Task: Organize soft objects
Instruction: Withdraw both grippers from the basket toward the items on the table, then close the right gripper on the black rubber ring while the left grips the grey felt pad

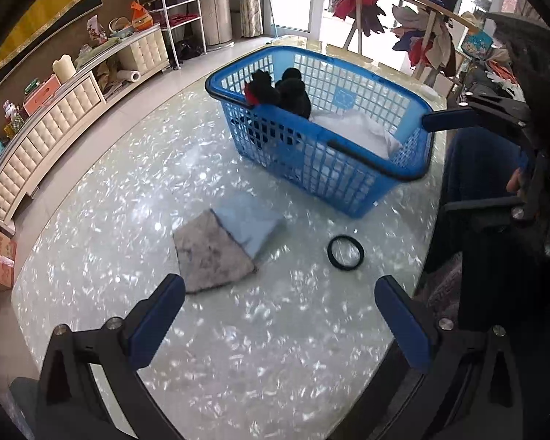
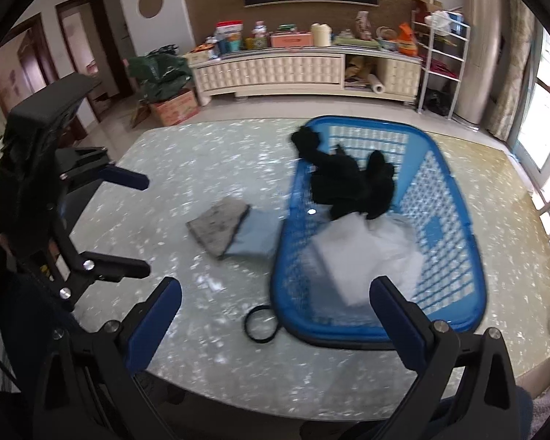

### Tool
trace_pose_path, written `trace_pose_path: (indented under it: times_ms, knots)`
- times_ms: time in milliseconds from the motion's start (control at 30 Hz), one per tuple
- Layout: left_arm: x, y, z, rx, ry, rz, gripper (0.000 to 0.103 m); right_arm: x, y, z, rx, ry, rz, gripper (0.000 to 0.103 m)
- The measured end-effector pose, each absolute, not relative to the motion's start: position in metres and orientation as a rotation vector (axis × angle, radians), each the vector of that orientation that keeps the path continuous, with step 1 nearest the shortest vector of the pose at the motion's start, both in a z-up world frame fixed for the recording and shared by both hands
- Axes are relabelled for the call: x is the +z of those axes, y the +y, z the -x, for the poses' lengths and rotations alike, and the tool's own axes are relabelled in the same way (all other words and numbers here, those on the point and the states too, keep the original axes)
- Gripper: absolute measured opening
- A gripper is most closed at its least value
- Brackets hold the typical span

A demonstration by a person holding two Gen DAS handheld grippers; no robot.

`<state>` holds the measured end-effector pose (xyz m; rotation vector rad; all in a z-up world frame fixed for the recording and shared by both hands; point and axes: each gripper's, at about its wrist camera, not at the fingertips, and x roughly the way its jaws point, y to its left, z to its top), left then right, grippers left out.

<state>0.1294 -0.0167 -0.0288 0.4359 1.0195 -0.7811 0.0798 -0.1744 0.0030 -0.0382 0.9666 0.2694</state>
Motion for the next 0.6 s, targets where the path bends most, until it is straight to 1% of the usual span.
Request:
trace_pose_path:
  times_ms: [333,600]
  knots:
    - [-0.035,0.008,-0.104,-0.767,1.044,-0.475,0.103,-0.006,-0.14,-0.079,0.39,0.969,0.064,0.101]
    - [-0.045,0.019,-0.112,-0.73,1.085,-0.477,0.103,-0.041,-0.122,-0.085,0.397,1.063,0.089,0.1]
